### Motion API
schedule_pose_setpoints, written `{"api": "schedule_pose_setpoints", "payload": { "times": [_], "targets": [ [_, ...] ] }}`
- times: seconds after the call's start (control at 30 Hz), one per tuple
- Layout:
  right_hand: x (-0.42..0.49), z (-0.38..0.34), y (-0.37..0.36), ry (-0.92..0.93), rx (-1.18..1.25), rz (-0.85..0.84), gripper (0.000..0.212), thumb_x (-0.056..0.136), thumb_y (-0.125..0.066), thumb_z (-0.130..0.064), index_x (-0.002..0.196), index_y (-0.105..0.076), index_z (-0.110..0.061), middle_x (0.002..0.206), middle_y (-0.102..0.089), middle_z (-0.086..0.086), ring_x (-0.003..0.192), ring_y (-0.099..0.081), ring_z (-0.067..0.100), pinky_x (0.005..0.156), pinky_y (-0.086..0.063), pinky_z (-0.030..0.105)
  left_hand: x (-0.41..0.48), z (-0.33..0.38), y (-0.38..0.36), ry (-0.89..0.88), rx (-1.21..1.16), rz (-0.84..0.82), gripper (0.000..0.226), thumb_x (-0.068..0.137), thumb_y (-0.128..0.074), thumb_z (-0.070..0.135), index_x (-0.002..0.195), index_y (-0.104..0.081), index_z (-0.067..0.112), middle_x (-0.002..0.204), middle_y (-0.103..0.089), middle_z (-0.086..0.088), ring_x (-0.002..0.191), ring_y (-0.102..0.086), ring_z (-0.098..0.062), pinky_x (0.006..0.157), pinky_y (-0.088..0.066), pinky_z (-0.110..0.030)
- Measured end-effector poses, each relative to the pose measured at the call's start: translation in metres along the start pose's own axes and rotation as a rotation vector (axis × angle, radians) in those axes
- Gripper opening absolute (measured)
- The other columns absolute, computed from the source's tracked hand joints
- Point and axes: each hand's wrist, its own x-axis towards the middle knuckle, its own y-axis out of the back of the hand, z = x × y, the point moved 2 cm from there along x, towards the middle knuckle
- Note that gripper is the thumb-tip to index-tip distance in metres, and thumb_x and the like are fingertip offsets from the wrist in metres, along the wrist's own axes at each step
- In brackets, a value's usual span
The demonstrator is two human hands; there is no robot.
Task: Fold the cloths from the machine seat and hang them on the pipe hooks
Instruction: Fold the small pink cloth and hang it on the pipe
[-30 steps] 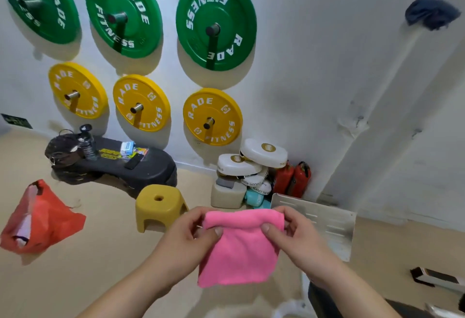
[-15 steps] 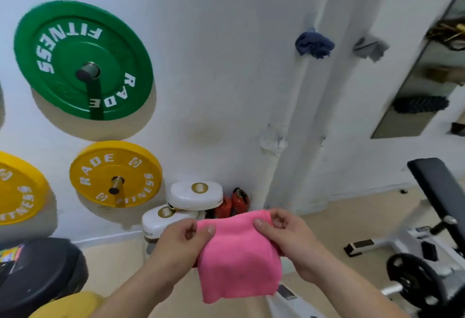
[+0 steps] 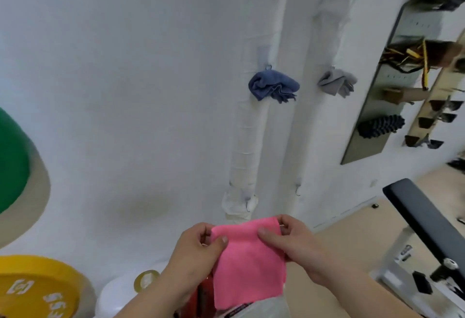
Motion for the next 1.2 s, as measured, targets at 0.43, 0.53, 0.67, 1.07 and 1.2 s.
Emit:
{"api": "schedule_pose_setpoints", "payload": {
  "times": [0.43, 0.53, 0.67, 1.07, 1.2],
  "targets": [
    [0.238, 0.082, 0.033, -0.006, -0.199, 0.132, 0.019, 0.083, -0.073, -0.021, 0.098, -0.067, -0.032, 0.095, -0.074, 0.003, 0.084, -0.068, 0.021, 0.079, -0.059, 0.038, 0.260, -0.060, -0.066, 0.048, 0.322, -0.097, 0.009, 0.090, -0.069, 0.023, 0.082, -0.066, 0.020, 0.078, -0.068, 0.002, 0.067, -0.061, -0.011, 0.061, -0.050, -0.024],
    [0.274, 0.096, 0.044, -0.015, -0.236, 0.090, 0.029, 0.084, -0.067, -0.012, 0.097, -0.069, -0.037, 0.093, -0.075, -0.001, 0.081, -0.066, 0.014, 0.074, -0.058, 0.030, 0.291, -0.069, -0.078, 0.067, 0.367, -0.087, 0.007, 0.091, -0.066, 0.024, 0.084, -0.066, 0.024, 0.083, -0.070, 0.001, 0.079, -0.066, -0.014, 0.069, -0.052, -0.027],
    [0.321, 0.114, 0.061, -0.015, -0.247, 0.054, 0.028, 0.088, -0.060, -0.004, 0.089, -0.064, -0.032, 0.082, -0.069, 0.003, 0.069, -0.056, 0.012, 0.065, -0.050, 0.028, 0.314, -0.080, -0.101, 0.083, 0.373, -0.081, 0.008, 0.093, -0.062, 0.020, 0.091, -0.064, 0.028, 0.086, -0.071, 0.005, 0.083, -0.067, -0.015, 0.071, -0.053, -0.024],
    [0.320, 0.136, 0.080, -0.157, 0.211, -0.393, 0.053, 0.084, -0.080, 0.000, 0.128, -0.058, -0.018, 0.121, -0.069, 0.012, 0.101, -0.073, 0.028, 0.075, -0.062, 0.037, 0.292, -0.091, -0.112, 0.232, 0.183, -0.100, 0.017, 0.101, -0.059, 0.024, 0.112, -0.067, 0.035, 0.103, -0.077, 0.007, 0.096, -0.073, -0.008, 0.081, -0.061, -0.028],
    [0.314, 0.149, 0.079, -0.162, 0.311, -0.302, 0.029, 0.077, -0.067, 0.010, 0.102, -0.070, -0.006, 0.101, -0.071, 0.017, 0.085, -0.068, 0.029, 0.068, -0.057, 0.032, 0.278, -0.093, -0.104, 0.310, -0.063, -0.159, 0.026, 0.103, -0.058, 0.015, 0.116, -0.070, 0.034, 0.109, -0.077, -0.007, 0.100, -0.072, -0.021, 0.083, -0.059, -0.037]
  ]
}}
